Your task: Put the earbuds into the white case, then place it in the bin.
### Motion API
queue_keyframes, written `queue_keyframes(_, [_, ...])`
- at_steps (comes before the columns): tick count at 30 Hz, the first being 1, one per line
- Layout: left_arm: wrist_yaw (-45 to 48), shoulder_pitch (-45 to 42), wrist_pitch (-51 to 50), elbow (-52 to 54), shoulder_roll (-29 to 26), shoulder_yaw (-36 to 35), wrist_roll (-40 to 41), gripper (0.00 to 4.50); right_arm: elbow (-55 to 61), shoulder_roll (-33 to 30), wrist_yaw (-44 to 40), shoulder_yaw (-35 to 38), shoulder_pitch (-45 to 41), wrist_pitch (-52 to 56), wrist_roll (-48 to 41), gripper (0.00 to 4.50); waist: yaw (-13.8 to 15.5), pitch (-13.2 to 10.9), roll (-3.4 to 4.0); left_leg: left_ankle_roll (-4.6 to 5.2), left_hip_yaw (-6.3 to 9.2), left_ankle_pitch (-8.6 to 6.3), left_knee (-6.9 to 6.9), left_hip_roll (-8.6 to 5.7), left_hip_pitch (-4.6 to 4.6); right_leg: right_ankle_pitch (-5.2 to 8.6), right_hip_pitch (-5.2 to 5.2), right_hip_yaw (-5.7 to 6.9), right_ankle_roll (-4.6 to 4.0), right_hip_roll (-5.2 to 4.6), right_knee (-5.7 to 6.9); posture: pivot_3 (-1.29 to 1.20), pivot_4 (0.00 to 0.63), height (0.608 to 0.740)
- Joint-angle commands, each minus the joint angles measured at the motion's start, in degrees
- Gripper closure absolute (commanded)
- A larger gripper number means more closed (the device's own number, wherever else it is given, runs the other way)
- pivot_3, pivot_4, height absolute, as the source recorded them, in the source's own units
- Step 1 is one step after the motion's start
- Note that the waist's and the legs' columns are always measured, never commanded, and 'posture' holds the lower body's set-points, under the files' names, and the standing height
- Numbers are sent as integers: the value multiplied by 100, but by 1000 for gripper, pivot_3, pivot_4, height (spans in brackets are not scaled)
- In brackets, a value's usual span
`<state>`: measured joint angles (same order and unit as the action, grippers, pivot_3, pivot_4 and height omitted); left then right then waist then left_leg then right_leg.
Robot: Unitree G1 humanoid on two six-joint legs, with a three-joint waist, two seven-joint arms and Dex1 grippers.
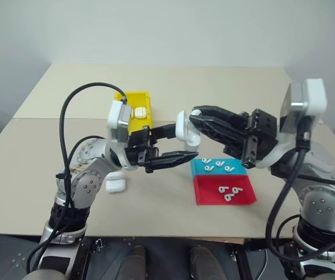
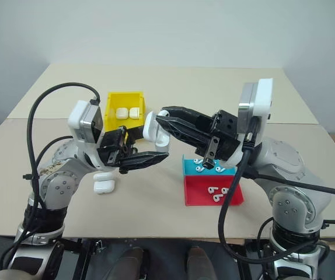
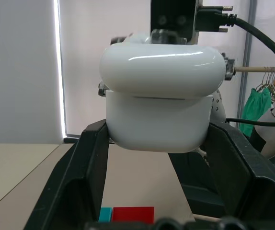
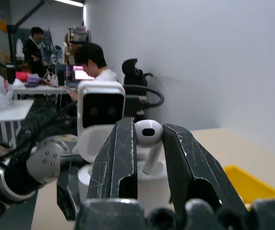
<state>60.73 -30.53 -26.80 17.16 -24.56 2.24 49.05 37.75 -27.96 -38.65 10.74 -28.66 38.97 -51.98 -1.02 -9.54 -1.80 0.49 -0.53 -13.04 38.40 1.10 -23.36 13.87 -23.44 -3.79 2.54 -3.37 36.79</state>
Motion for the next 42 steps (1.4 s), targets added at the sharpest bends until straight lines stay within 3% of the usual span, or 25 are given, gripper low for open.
queue_keyframes(1, [12, -38, 45, 201, -8, -113, 27, 1768, 0, -117, 0, -131, 25, -252, 229, 3878, -5, 0, 0, 0, 0, 0, 0, 1, 0, 0, 0, 0, 0, 1, -1, 0, 150, 740])
queue_keyframes(11, [40, -22, 104, 208, 71, -116, 17, 1768, -60, -252, 68, -301, 41, -400, 399, 3878, 4, 0, 0, 0, 1, 0, -1, 0, -1, 0, 0, 0, 0, 0, -2, 0, 150, 740])
queue_keyframes(22, [37, -100, 223, 74, 179, -217, -112, 1768, -15, -592, -183, -212, 39, -421, -29, 360, 4, 0, 0, 0, 0, 0, -1, 1, -1, 0, 0, 0, 0, 1, -3, 0, 150, 740])
queue_keyframes(29, [92, -91, 282, -17, 166, -288, -191, 1768, -272, -727, -170, 105, -103, -477, -100, 360, 13, 0, 0, 0, 1, 0, -1, 0, -3, 0, 0, 0, 0, 0, -4, 0, 150, 740])
queue_keyframes(33, [92, -87, 349, -101, 116, -336, -242, 1768, -992, -1640, -1044, 247, -416, -463, 132, 360, 16, -4, 5, 0, -5, 0, 0, -2, -2, 0, 2, 0, 0, -2, -5, 0, 150, 740])
queue_keyframes(35, [102, -75, 377, -114, 120, -331, -263, 1768, -1608, -2272, -1790, -306, -867, -587, 729, 360, 17, -4, 5, 0, -17, 0, 0, -2, 0, 0, 8, 5, 0, -1, -10, 0, 150, 740])
queue_keyframes(38, [73, -79, 415, -115, 174, -289, -319, 1768, -2393, -2743, -2649, -1232, -1441, -998, 1749, 360, -22, -5, 7, 1, -33, 0, -4, 3, 7, 1, 8, 3, -2, 2, -12, 0, 150, 740])
queue_keyframes(40, [21, -43, 454, -61, 230, -276, -361, 1768, -3293, -2930, -3335, -2369, -1947, -2217, 3348, 360, -38, -5, 7, 1, -35, -1, -8, 4, 9, 2, 8, 3, -3, 4, -14, 0, 150, 740])
queue_keyframes(42, [-24, 1, 483, -2, 269, -288, -393, 1768, -4140, -2879, -3846, -3091, -2390, -3199, 4364, 360, -56, -5, 6, 1, -45, -1, -7, 4, 11, 2, 5, -3, -3, 3, -11, 0, 150, 740])
